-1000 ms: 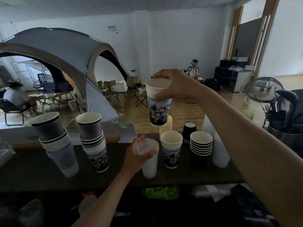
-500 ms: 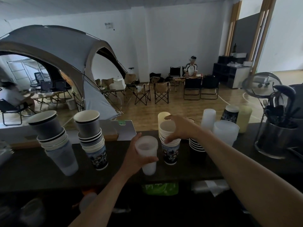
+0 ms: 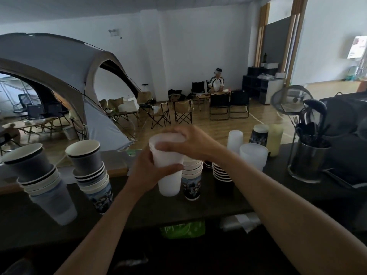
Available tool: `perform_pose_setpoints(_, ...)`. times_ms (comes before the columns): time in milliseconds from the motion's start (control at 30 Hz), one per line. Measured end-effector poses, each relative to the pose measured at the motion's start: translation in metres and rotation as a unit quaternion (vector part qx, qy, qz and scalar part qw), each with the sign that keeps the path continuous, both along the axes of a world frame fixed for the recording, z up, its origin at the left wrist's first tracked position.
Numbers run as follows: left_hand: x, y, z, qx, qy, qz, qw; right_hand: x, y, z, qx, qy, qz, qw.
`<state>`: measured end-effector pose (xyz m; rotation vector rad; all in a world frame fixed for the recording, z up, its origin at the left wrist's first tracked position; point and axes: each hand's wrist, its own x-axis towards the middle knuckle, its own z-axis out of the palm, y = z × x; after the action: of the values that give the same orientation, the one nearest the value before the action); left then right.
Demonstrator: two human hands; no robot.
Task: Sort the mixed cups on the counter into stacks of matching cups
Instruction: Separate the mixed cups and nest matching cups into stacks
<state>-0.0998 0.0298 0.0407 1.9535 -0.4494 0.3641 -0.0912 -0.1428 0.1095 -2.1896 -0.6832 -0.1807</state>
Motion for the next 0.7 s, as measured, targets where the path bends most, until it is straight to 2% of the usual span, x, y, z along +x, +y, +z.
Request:
perform_pose_setpoints(133, 0.015, -0.054, 0.057, 0.015, -0.038, -0.023, 0.999, -0.003, -0.056, 0.039, 0.050, -0.028, -0.053, 0.997)
perform_pose_setpoints(300, 0.046, -0.151, 0.094, -0.024, -0.068, -0.095, 0.993, 0.000, -0.144, 0.056, 0.136, -0.056, -0.211, 0.966)
perform_pose_setpoints(467, 0.071, -0.215, 0.081, 0.006, -0.050, -0.153, 0.987, 0.005, -0.200, 0.032, 0.154, -0.068, -0.307, 0.937)
perform_pose_setpoints(700, 0.082, -0.236, 0.038, 0.018, -0.003, -0.131, 0.991, 0.023, -0.218, -0.014, 0.098, -0.042, -0.338, 0.935)
